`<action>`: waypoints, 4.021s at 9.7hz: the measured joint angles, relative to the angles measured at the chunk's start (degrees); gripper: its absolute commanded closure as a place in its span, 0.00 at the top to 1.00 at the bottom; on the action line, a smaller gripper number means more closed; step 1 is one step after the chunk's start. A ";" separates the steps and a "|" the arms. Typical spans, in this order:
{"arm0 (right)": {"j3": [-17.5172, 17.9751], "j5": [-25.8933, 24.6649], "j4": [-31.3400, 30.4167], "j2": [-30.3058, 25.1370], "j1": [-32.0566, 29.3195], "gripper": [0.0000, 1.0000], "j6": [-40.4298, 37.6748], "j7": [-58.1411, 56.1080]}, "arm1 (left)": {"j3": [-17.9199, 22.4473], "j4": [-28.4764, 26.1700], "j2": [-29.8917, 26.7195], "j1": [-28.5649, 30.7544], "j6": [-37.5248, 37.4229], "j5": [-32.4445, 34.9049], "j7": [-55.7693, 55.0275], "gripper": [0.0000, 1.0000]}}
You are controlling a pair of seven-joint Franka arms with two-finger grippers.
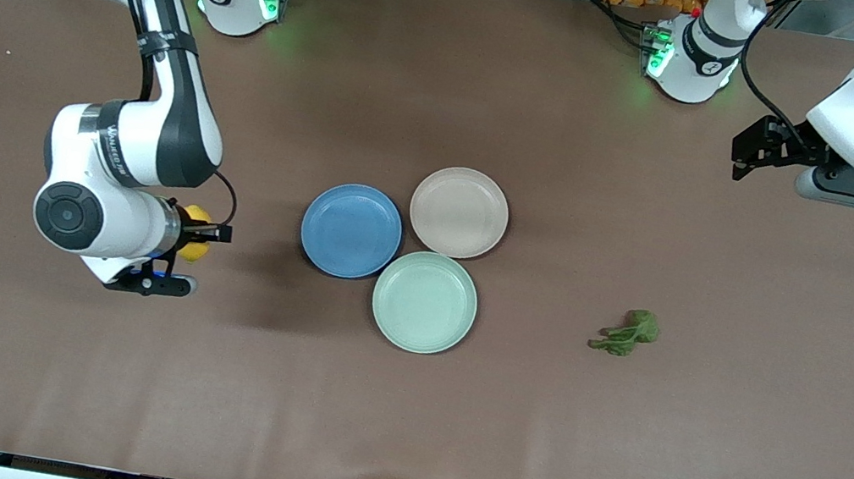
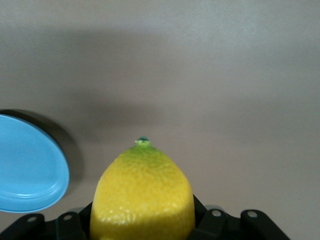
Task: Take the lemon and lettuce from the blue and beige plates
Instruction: 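Raise the left gripper away while the right gripper lifts the lemon, then carry the lemon away from the blue plate and lower it with the right gripper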
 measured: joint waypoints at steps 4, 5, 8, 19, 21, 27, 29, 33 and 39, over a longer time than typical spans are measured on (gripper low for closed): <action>-0.07 -0.25 -1.16 -0.57 -7.18 0.27 1.53 -11.56 | 1.40 1.44 -0.01 0.03 -0.77 0.01 0.00 1.00; -0.07 -0.25 -4.22 -1.83 -7.98 0.27 5.08 -13.08 | 1.78 1.65 -0.01 0.03 -0.77 0.01 0.00 1.00; -0.08 -0.42 -15.77 -6.13 -8.82 0.27 15.60 -14.26 | 2.16 1.83 0.00 0.31 -0.79 0.01 0.00 1.00; 0.03 -1.30 -36.06 -5.64 -12.74 0.28 46.00 -16.43 | 2.01 1.90 0.01 0.20 -0.83 0.03 0.11 1.00; 0.05 -1.30 -36.06 -3.74 -12.74 0.28 48.12 -16.43 | 1.85 1.90 0.02 0.17 -0.83 0.03 0.11 1.00; 0.10 -1.22 -36.05 -1.97 -12.74 1.00 50.72 -16.29 | 1.74 1.90 0.04 -0.04 -0.83 0.03 0.11 1.00; 0.10 -0.31 -36.03 -1.87 -12.74 1.00 50.80 -16.21 | 1.73 1.91 0.06 -0.04 -0.83 0.03 0.11 1.00; 0.37 2.66 -34.11 -1.93 -12.61 1.00 47.10 -16.16 | 1.73 1.91 0.13 -0.04 -0.83 0.03 0.11 1.00; 0.49 3.12 -21.34 -2.87 -12.52 1.00 28.44 -16.20 | 1.73 1.91 0.16 -0.04 -0.84 0.03 0.11 1.00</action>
